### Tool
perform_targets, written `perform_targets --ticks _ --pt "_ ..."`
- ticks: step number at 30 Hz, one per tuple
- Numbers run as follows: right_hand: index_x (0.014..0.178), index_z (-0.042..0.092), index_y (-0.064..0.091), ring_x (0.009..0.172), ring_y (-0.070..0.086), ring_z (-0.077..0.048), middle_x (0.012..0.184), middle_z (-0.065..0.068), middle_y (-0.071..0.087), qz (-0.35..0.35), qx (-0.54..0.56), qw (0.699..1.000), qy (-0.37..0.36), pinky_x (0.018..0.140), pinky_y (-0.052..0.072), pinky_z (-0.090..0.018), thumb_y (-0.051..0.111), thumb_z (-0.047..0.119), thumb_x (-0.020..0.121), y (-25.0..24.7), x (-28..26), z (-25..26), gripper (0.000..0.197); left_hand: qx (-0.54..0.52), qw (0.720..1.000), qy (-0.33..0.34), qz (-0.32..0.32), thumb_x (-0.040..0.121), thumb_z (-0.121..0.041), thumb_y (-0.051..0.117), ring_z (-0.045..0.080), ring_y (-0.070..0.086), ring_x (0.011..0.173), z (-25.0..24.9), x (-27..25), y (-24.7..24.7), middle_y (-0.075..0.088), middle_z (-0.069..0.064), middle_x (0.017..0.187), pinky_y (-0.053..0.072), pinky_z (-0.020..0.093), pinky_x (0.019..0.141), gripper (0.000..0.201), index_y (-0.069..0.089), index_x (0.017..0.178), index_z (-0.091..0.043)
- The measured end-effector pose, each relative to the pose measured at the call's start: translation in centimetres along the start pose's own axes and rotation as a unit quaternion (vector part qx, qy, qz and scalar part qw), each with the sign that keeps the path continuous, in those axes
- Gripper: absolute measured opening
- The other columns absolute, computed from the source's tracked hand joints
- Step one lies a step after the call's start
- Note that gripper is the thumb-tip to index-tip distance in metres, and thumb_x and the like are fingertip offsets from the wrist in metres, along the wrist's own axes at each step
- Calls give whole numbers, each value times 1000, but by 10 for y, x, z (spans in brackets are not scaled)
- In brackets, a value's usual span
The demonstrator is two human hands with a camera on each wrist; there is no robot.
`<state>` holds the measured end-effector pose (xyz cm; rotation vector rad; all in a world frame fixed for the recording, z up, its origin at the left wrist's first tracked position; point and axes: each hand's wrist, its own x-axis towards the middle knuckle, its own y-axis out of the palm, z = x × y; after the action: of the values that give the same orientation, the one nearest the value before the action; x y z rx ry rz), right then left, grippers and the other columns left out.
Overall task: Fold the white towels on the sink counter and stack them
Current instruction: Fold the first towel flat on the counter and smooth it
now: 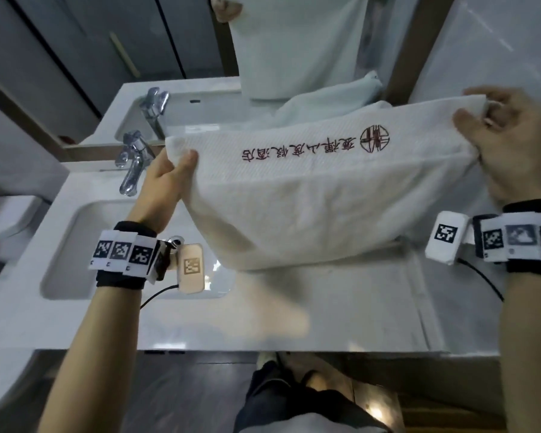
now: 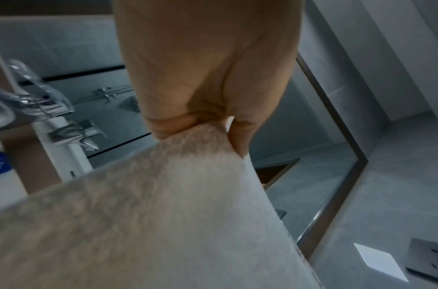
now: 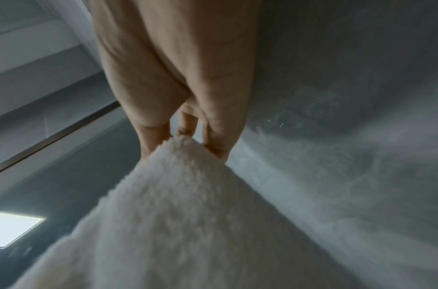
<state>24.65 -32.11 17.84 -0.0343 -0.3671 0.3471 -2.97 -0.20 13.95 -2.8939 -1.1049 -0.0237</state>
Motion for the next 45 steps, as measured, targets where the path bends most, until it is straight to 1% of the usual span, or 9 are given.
perform_targets --ticks 5,10,14,18,25,29,36,41,45 --pt "85 31 63 69 61 8 76 16 66 33 -45 996 74 71 51 -12 67 13 85 13 7 -40 18 51 993 -100 -21 92 -29 56 30 60 95 40 29 -8 62 16 106 49 37 85 42 51 120 2" --pt "111 4 63 81 59 -12 96 -6 61 43 -120 975 182 79 47 -20 63 11 88 47 18 -119 24 164 979 -113 -41 90 2 53 14 50 63 95 69 13 52 3 75 48 13 48 39 38 122 -14" --pt "108 -3 60 89 54 -21 95 -14 59 36 -181 953 240 83 44 -33 61 12 88 68 21 -162 25 266 958 -104 13 87 10 48 30 60 87 133 96 21 63 27 106 50 34 73 37 52 122 -1" --pt "89 4 56 81 46 -17 84 -9 50 51 -204 936 283 70 36 -28 57 29 91 76 13 -181 25 341 933 -107 45 92 1 46 36 57 109 162 108 23 59 21 121 47 38 92 37 51 128 -8" --pt "117 6 60 108 61 -26 114 -10 66 37 -118 935 332 95 49 -39 50 27 96 74 -3 -172 32 204 975 -87 31 94 0 46 18 55 74 173 117 14 59 9 95 46 15 62 25 60 114 -1" --pt "114 18 61 84 67 -3 101 6 68 68 -74 946 308 66 53 -18 50 26 96 54 -20 -164 23 117 986 -99 68 95 -2 48 4 61 77 169 116 -7 64 1 91 49 14 70 21 61 112 -2" --pt "100 5 60 86 61 -21 99 -14 65 34 -118 958 261 69 49 -28 59 15 91 47 -33 -171 14 116 972 -172 113 93 -1 51 24 58 89 166 106 -11 60 16 101 50 27 76 27 58 119 1" --pt "99 7 56 86 59 -19 107 -22 65 28 -140 956 256 65 50 -17 60 10 90 53 -32 -185 11 143 964 -210 82 89 1 57 24 55 92 180 92 -7 59 16 103 51 13 67 30 58 120 4" --pt "126 1 44 109 55 -19 125 -16 57 7 -96 958 270 90 45 -31 57 3 90 62 -26 -183 38 110 971 -210 27 90 1 55 24 55 83 185 91 -6 59 15 99 48 23 65 27 59 116 8"
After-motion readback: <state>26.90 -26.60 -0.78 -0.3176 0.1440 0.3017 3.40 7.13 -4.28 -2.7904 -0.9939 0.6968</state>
